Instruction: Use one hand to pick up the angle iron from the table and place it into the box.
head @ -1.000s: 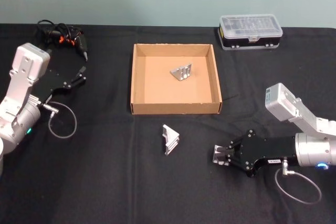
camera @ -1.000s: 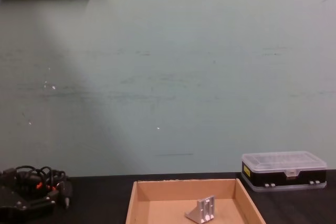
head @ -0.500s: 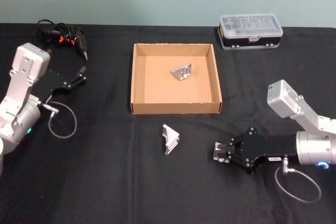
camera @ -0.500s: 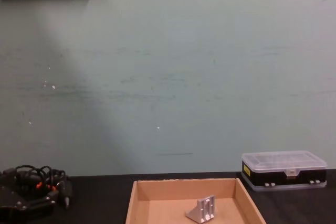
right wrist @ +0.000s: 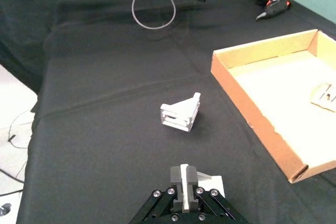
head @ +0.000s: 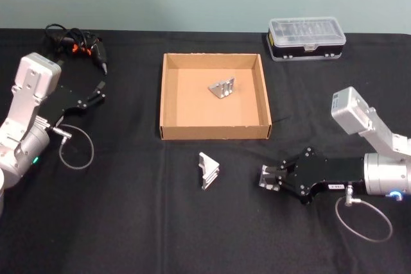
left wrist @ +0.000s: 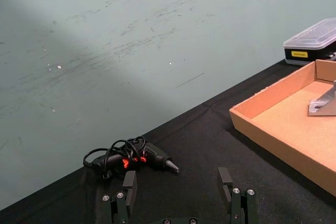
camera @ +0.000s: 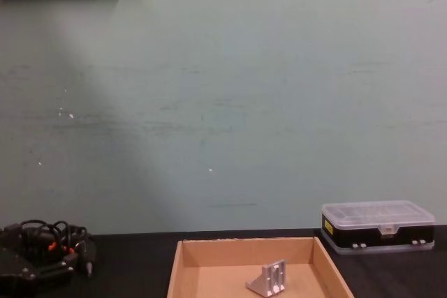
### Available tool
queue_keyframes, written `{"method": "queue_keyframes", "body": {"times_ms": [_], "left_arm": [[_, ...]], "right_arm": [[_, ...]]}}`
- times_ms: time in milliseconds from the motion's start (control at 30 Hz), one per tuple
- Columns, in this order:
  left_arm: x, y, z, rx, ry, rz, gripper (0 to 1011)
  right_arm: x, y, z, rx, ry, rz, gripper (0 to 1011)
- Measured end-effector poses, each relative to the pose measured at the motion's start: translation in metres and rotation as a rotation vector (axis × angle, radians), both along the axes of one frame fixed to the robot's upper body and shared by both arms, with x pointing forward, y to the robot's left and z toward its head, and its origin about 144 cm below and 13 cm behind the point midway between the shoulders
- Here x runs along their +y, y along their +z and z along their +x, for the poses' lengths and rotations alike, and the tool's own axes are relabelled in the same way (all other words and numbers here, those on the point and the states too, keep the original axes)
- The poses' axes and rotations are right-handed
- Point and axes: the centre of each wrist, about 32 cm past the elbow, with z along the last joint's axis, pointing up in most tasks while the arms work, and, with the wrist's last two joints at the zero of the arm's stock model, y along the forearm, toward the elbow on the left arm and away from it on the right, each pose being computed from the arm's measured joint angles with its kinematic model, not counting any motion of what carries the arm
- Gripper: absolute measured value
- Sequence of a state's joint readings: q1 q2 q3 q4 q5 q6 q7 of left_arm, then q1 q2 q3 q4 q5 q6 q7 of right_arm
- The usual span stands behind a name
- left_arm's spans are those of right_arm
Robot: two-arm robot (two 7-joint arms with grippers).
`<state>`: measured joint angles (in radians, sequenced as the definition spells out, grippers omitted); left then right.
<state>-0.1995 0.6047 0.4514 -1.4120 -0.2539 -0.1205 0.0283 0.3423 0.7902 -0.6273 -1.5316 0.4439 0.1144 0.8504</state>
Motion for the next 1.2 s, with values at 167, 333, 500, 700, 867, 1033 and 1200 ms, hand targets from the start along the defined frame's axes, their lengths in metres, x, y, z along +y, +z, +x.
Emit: {"method": "queue_keyframes", "body": {"times_ms": [167,333,500,700,867,1033,1200], "left_arm": [[0.000,0.000,0.000,0.000,0.000,0.000,1000],[0.000,0.000,0.000,0.000,0.000,0.000,1000],[0.000,0.000,0.000,0.000,0.000,0.000,1000],[0.000,0.000,0.000,0.000,0.000,0.000,1000],[0.000,0.000,0.000,0.000,0.000,0.000,1000],[0.000,0.000,0.000,0.000,0.000,0.000,1000],[0.000,0.000,0.000,0.000,0.000,0.000,1000]], "right_arm": [[0.000,0.006,0.002,-0.008,-0.008,0.015,56],[0.001,0.015,0.004,-0.011,-0.014,0.037,57],[0.002,0.021,0.007,-0.004,-0.019,0.047,57],[0.004,0.032,0.013,0.014,-0.032,0.062,57],[0.004,0.043,0.021,0.020,-0.045,0.076,57],[0.004,0.051,0.029,0.015,-0.055,0.085,57],[0.006,0.057,0.037,0.004,-0.063,0.091,57]]}}
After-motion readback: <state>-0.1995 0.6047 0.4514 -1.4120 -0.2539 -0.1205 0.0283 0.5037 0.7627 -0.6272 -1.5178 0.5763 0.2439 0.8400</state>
